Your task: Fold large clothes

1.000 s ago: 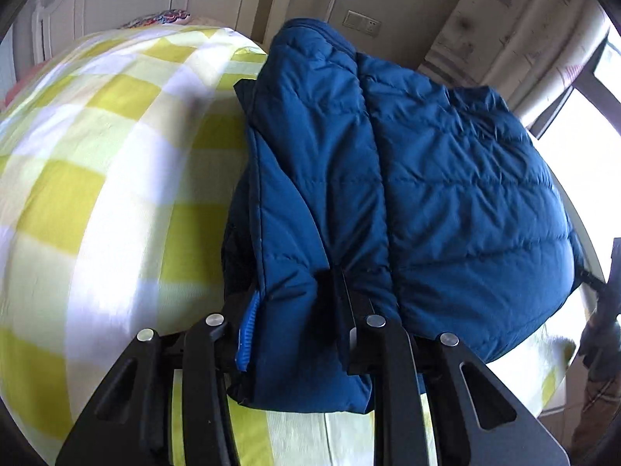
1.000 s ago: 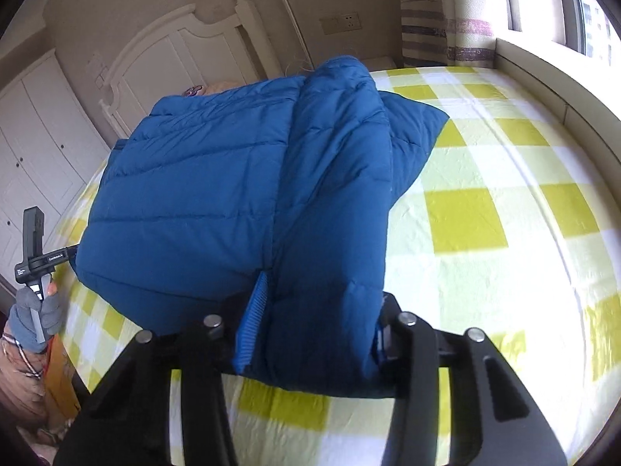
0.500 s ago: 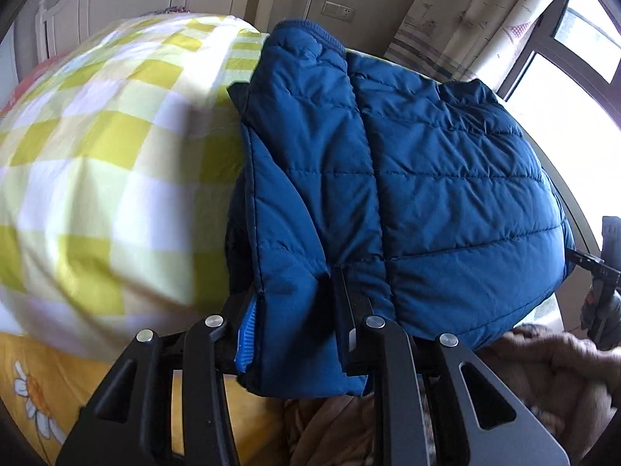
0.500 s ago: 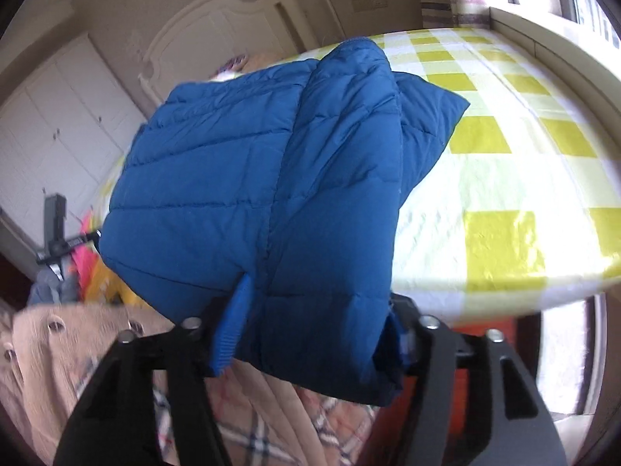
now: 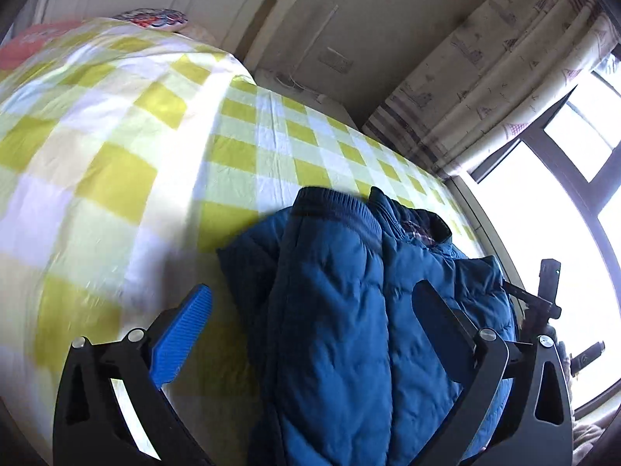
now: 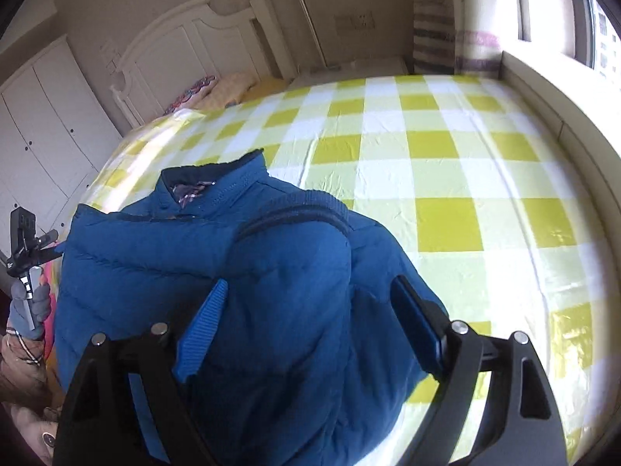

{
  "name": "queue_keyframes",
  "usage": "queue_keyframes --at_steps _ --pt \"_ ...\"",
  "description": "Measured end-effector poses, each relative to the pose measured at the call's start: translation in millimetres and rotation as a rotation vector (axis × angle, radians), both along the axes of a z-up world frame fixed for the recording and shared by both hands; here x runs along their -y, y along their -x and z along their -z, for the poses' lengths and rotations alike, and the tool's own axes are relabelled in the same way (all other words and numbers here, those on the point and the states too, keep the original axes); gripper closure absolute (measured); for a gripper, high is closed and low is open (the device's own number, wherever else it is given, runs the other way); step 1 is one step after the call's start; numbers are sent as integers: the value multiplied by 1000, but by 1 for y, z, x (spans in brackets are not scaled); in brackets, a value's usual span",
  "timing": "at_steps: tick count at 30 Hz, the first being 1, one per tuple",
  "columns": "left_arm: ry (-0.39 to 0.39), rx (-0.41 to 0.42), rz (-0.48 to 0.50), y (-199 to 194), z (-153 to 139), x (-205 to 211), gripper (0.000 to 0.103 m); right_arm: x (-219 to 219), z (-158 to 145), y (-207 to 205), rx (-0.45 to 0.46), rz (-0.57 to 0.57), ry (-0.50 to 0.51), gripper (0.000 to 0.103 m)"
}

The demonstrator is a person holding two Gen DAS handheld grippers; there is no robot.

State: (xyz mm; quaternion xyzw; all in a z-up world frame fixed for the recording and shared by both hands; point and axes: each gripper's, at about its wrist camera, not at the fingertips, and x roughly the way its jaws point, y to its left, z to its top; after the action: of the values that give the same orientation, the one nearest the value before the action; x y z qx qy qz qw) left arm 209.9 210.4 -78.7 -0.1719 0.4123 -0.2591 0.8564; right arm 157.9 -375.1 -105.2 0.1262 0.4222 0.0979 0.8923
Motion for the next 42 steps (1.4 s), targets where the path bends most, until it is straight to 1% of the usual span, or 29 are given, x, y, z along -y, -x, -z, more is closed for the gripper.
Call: queue_keyframes --at_steps 2,4,6,7,8,9,10,11,12,13,15,16,19,21,24,25,27,28,30,31,32,33,34,36,37,38,39,40,42 --pt "-56 -18 4 -16 1 6 4 4 11 -8 -14 -8 -52 19" --pt "-104 -28 13 -30 6 15 4 1 16 1 -9 -12 -68 19" --pt "-110 -9 29 -43 4 28 5 2 18 1 -3 -11 -81 19" --pt "-117 12 35 -45 -1 31 14 3 17 3 -1 -11 -88 19" --pt "-121 34 56 -50 -7 39 36 3 16 4 1 -12 -89 19" --pt "-108 45 94 -50 -9 44 54 2 16 5 8 -15 -84 20" --pt "-111 68 94 -46 -14 49 75 1 13 7 26 -30 -86 41" --pt "-133 102 77 -37 -20 53 80 -3 7 13 66 -57 -91 76" --pt "-174 151 57 -27 -27 57 82 -9 -1 20 102 -65 -72 85" --pt "-208 222 37 -7 -40 60 82 -18 -15 36 166 -51 -8 92" --pt "-176 281 31 20 -64 55 82 -32 -47 72 284 -48 32 95" --pt "-158 306 38 32 -80 52 82 -36 -61 85 317 -48 40 95" --pt "-190 385 15 44 -137 49 82 -45 -118 105 406 -39 119 95" --pt "-246 405 -29 23 -170 56 82 -44 -147 92 429 1 161 95" --pt "-336 378 -80 -28 -179 73 82 -37 -161 43 407 74 215 95" --pt "-357 354 -91 -48 -172 79 82 -33 -157 28 383 89 203 95" --pt "-378 259 -104 -90 -139 89 82 -27 -130 -17 281 116 191 95" --pt "-385 224 -105 -103 -120 93 82 -25 -108 -37 216 128 203 95" --pt "-452 149 -121 -126 -63 107 82 -19 -62 -64 101 143 183 95" --pt "-504 130 -123 -131 -34 114 82 -16 -23 -78 13 156 192 93" --pt "-545 82 -106 -136 0 120 82 -13 2 -85 -39 161 193 86" --pt "-538 41 -88 -138 19 121 81 -9 26 -88 -73 156 134 84" --pt "-514 49 -101 -137 19 116 81 1 34 -83 -46 171 39 84" --pt "-469 81 -116 -131 7 106 81 12 31 -78 -23 202 -11 77" --pt "-452 95 -119 -128 1 101 81 14 31 -78 -27 215 -14 60" --pt "-442 98 -122 -125 -5 98 80 17 30 -77 -49 236 -9 37" --pt "-423 108 -128 -119 -13 94 80 19 25 -75 -72 271 -2 33" --pt "-401 122 -139 -112 -23 92 80 22 18 -70 -57 285 -7 33" --pt "-349 169 -167 -95 -51 93 78 18 -17 -54 46 310 28 32"
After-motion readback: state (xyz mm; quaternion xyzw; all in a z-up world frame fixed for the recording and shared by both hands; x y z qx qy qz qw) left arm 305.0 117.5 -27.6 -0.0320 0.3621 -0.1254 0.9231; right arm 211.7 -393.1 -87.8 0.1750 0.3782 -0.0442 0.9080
